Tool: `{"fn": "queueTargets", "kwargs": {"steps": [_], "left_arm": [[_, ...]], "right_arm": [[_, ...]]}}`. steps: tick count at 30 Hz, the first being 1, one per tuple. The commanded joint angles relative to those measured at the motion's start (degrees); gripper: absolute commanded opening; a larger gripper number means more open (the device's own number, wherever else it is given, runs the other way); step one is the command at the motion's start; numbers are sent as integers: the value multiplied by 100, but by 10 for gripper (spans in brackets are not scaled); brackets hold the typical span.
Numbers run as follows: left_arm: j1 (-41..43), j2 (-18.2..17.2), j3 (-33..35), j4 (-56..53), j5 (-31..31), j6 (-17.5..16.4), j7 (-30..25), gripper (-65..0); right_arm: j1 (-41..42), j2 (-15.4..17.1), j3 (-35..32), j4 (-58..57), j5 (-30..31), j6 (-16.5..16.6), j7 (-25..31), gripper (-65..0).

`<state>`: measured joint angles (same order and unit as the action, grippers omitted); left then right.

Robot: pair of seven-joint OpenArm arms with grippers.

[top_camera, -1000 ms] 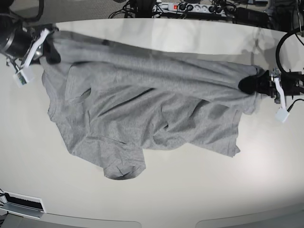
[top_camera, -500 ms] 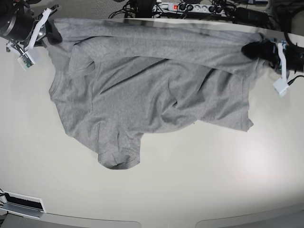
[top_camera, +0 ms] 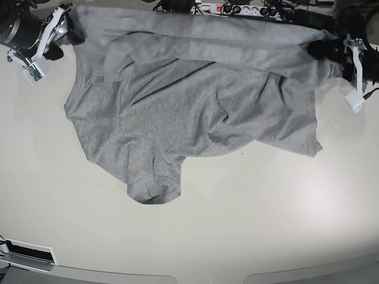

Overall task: Layout the t-shirt on the table in an organized manner, then fold the t-shirt properly
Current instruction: 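Pull the folded edge with both grippers to straighten the shirt, then move the left gripper to the shirt's hem corner and grasp it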

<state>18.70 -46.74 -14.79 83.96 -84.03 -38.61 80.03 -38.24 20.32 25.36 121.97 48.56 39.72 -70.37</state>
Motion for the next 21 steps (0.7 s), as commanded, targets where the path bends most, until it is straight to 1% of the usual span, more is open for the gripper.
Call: {"fn": "queueTargets", "kwargs": {"steps": [1, 4, 9, 12, 13, 15, 16, 18, 21], "left_arm": [[-52, -223, -66, 70, -97, -15, -3, -219], [-160, -378, -85, 70, -97, -17, -3, -219], [-592, -372, -455, 68, -97, -42, -3, -219], [-942, -313, -678, 66, 551, -33, -20, -219], [-1045, -275, -710, 59, 807, 7, -413, -219], [-1281, -140, -710, -52, 1381, 269, -1145, -219], [-1401, -39, -708, -151, 1692, 393, -1414, -219], [-1628, 170, -706, -426, 2133, 553, -1709, -219], [-1965, 459, -699, -1071, 2162, 551, -1792, -219]], "right_arm": [[22, 81, 61, 98, 105, 28, 68, -267], [181, 81, 61, 98, 98, 28, 70, -267], [433, 76, 61, 98, 101, 15, 208, -267], [474, 61, 59, 98, 103, -92, 321, -267], [474, 63, 59, 98, 98, -92, 380, -267], [474, 61, 59, 98, 101, -90, 487, -267], [474, 61, 59, 98, 101, -90, 503, -267], [474, 63, 59, 98, 96, -90, 501, -267], [474, 63, 59, 98, 96, -92, 498, -267]]}}
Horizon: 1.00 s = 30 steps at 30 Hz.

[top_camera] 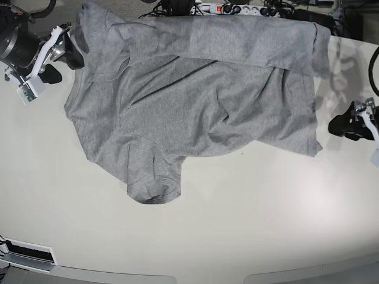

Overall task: Layout the t-shirt on the table in an organized manner, then fold the t-shirt properly
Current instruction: 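Move the left gripper to the shirt's hem corner and grasp it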

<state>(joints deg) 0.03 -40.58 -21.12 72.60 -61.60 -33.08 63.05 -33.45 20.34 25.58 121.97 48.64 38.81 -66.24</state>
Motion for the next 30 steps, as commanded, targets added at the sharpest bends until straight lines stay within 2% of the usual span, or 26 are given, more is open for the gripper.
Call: {"fn": "queueTargets", "kwargs": {"steps": [1, 11, 16, 22, 29, 30], "left_arm": [[-216, -63, -66, -188, -81, -59, -118, -219], [-1423, 629, -66, -2806, -70, -692, -297, -219], [-1799, 870, -66, -3329, 584, -692, -756, -219], [-1812, 1204, -66, -3338, 1252, -415, -1095, -219], [-1803, 1543, -66, -3338, 1443, -284, -1272, -221], [-1829, 1552, -66, -3338, 1401, -284, -1270, -238]], "right_arm": [[-4, 61, 37, 98, 87, 0, 87, -267], [-4, 59, 37, 98, 92, 2, 92, -267], [-4, 61, 37, 98, 90, 2, 114, -267], [-2, 61, 37, 98, 90, 2, 179, -267], [-2, 61, 37, 98, 92, 0, 219, -267], [-2, 61, 37, 98, 92, 2, 219, -267]]}}
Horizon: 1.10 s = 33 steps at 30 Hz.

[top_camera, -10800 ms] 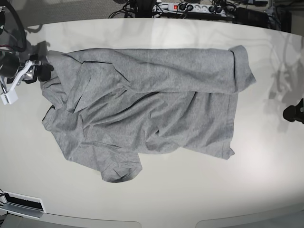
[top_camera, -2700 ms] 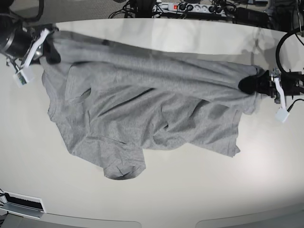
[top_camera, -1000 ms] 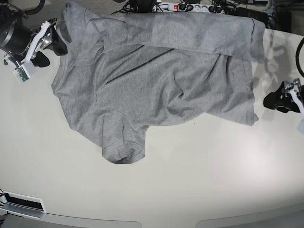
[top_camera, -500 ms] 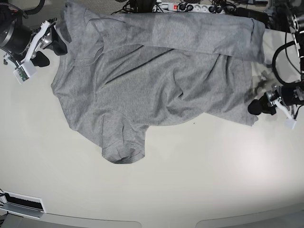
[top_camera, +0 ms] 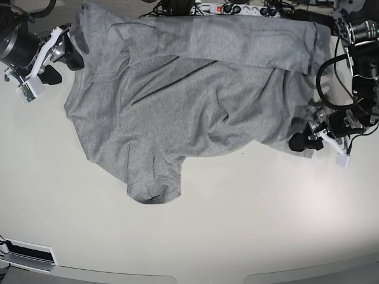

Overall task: Layout the t-shirt on the table in an organized manner, then fold the t-shirt properly
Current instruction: 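Move the left gripper to the shirt's hem corner and grasp it, then grasp the opposite hem corner with the right gripper and fold lengthwise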

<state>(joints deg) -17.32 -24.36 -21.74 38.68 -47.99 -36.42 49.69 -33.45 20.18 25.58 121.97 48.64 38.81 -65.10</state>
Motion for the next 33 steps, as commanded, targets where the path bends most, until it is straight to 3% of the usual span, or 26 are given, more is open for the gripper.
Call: {"fn": "queueTargets", "kwargs": {"steps": [1, 6, 14, 18, 21, 27, 33], "left_arm": [[-127, -72, -4, 57, 22, 48, 66, -281], [-435, -175, -4, 57, 136, 46, -26, -645], [-1185, -400, -4, 57, 142, 44, 31, -650], [-1405, -404, -4, 57, 140, 44, 55, -650], [-1412, -407, -4, 57, 138, 44, 57, -650], [-1397, -407, -4, 57, 136, 46, 136, -650], [-1366, -407, -4, 57, 131, 44, 251, -650]], "right_arm": [[-2, 76, 37, 98, 92, 0, 105, -267], [-2, 76, 37, 98, 92, 0, 107, -267], [39, 74, 37, 96, -7, -83, 898, -270], [428, 28, 17, 37, -603, -629, 1327, -275], [931, 9, 15, -210, -782, -824, 1464, -275], [2267, -2, -363, -1838, -866, -896, 1502, -275], [3670, -7, -807, -4142, -1005, -682, 1502, -275]]}}
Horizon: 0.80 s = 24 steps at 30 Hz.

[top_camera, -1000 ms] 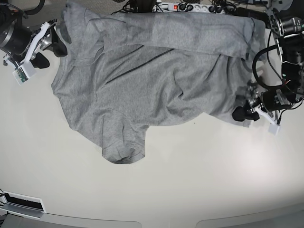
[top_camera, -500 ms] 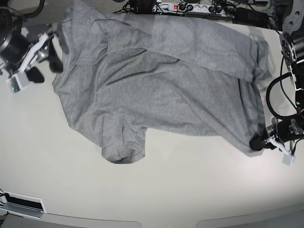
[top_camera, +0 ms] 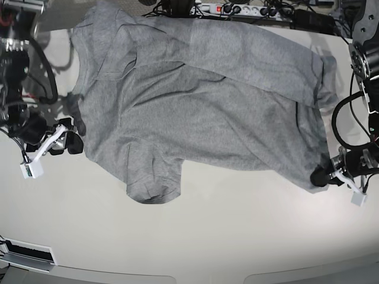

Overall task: Layout the t-shirt on the table in an organized manner, then fold the t-shirt properly
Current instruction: 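Grasp the opposite hem corner with the right gripper and fold lengthwise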

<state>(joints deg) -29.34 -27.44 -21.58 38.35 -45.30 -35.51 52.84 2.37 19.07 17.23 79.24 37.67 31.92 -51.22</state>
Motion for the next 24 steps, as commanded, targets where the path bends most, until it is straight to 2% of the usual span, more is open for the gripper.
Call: {"fn": "queueTargets", "kwargs": {"steps": [1, 7, 11, 19, 22, 24], "left_arm": [[-160, -98, -20, 90, -173, -46, -17, -650], [-83, -98, -20, 90, -192, -48, 7, -650], [-83, -101, -20, 90, -192, -46, 15, -650], [-83, -98, -20, 90, -212, -48, 26, -650], [-85, -98, -20, 90, -214, -48, 26, -650], [-85, -98, -20, 90, -214, -48, 24, -650]], "right_arm": [[321, 107, -4, -267, 57, 4, 118, -275], [1473, 107, -7, -2455, -74, 175, 387, -275], [1862, 76, -7, -3447, -70, 310, 640, -275], [1904, -151, -7, -3659, -352, 417, 846, -276], [1915, -212, -9, -3659, -343, 439, 911, -312], [1917, -256, -13, -3659, -345, 623, 859, -326]]}}
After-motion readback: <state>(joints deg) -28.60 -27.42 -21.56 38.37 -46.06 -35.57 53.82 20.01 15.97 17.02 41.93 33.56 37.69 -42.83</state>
